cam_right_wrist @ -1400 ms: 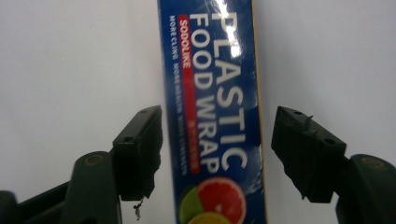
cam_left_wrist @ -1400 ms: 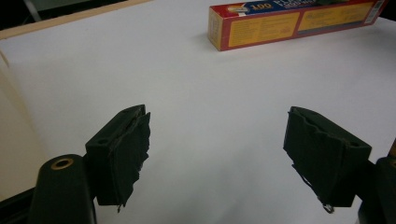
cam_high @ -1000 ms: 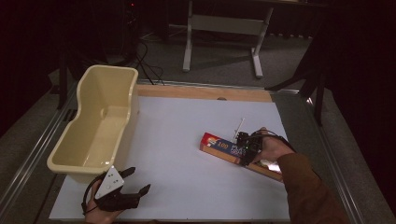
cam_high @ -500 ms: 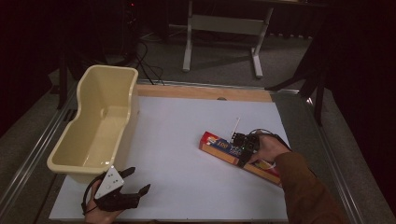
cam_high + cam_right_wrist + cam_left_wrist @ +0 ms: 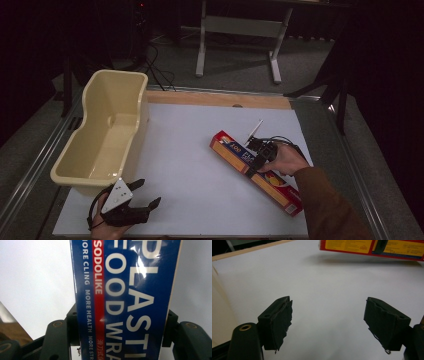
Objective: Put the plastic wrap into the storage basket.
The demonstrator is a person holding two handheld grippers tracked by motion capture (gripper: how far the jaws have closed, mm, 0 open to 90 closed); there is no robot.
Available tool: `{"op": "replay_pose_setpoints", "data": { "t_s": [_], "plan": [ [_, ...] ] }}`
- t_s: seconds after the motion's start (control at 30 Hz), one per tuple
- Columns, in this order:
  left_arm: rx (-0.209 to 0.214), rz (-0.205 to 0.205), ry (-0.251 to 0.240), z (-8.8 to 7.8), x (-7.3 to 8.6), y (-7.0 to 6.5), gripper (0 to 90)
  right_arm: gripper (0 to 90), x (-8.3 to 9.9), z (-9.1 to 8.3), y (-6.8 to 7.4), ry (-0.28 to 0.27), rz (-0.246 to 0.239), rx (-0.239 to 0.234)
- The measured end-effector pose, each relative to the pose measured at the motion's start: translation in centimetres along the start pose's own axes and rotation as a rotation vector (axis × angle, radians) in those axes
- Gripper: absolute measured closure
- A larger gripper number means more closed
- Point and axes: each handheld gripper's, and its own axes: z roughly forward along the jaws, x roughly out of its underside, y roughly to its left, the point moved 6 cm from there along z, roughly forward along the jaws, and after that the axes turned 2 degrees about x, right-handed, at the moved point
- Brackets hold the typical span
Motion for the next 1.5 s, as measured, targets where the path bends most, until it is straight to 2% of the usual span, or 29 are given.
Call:
{"op": "replay_pose_setpoints", "data": {
  "t_s": [0.3,0.53,0.6,0.77,0.93,1.13,1.4,1.5],
  "plan": [
    [-0.002,0.001,-0.003,0.0,0.0,0.0,22.3,39.9,-1.2,-0.5,1.7,-0.075,0.055,-0.086],
    [-0.001,0.002,-0.002,0.0,0.0,0.0,22.3,39.9,-2.2,-1.3,2.5,-0.156,0.127,-0.15],
    [0.0,0.001,-0.002,0.0,0.0,0.0,22.3,39.9,-2.4,-1.6,2.8,-0.173,0.149,-0.183],
    [0.001,0.0,-0.003,0.0,0.0,-0.1,22.3,39.9,-3.1,-2.4,3.9,-0.237,0.163,-0.29],
    [0.001,0.0,-0.004,0.0,-0.1,-0.1,22.3,39.9,-3.8,-3.1,4.6,-0.291,0.194,-0.322],
    [0.003,0.001,-0.004,0.0,-0.1,-0.1,22.2,39.9,-4.6,-4.1,5.1,-0.349,0.249,-0.394],
    [0.003,0.003,-0.004,0.0,-0.1,-0.1,22.1,39.9,-6.3,-5.6,6.9,-0.438,0.262,-0.421],
    [0.004,0.001,-0.007,0.0,-0.1,-0.1,22.1,39.9,-7.0,-6.3,7.3,-0.482,0.295,-0.441]
  ]
}}
